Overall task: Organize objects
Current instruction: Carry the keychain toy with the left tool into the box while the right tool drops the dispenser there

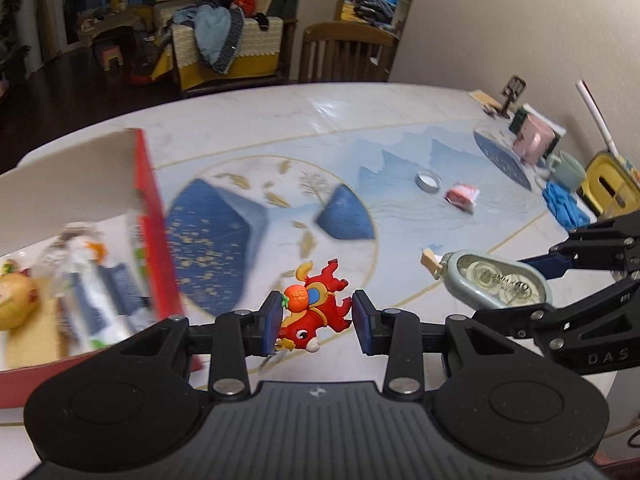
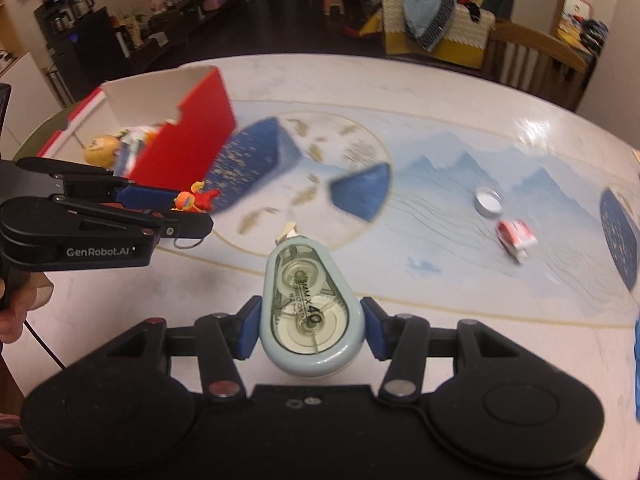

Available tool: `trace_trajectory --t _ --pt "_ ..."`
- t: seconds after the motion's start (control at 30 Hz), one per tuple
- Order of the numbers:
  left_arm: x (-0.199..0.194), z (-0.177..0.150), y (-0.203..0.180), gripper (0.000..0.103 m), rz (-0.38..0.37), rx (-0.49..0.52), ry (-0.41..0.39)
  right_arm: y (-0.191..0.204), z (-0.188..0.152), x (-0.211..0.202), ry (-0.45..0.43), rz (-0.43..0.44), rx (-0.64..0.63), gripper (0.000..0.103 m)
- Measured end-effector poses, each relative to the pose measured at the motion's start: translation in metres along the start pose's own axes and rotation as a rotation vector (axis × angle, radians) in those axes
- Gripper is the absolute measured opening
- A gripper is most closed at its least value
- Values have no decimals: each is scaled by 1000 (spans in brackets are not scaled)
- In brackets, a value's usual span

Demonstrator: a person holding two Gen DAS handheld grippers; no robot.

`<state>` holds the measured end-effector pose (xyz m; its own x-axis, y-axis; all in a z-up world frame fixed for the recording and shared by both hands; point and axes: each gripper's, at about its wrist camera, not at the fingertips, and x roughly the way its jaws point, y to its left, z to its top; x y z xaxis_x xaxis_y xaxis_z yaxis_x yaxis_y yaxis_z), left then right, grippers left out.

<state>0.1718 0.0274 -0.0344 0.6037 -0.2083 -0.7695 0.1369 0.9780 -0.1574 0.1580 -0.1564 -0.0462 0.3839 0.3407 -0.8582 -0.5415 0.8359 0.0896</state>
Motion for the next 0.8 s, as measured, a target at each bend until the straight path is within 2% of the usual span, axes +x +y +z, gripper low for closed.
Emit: trace_trajectory --t 0.37,0.8 --pt "-55 5 70 36 33 -43 -53 71 38 3 -56 18 -82 51" --pt "-103 6 166 36 125 -66 -86 145 89 31 -95 21 -141 51"
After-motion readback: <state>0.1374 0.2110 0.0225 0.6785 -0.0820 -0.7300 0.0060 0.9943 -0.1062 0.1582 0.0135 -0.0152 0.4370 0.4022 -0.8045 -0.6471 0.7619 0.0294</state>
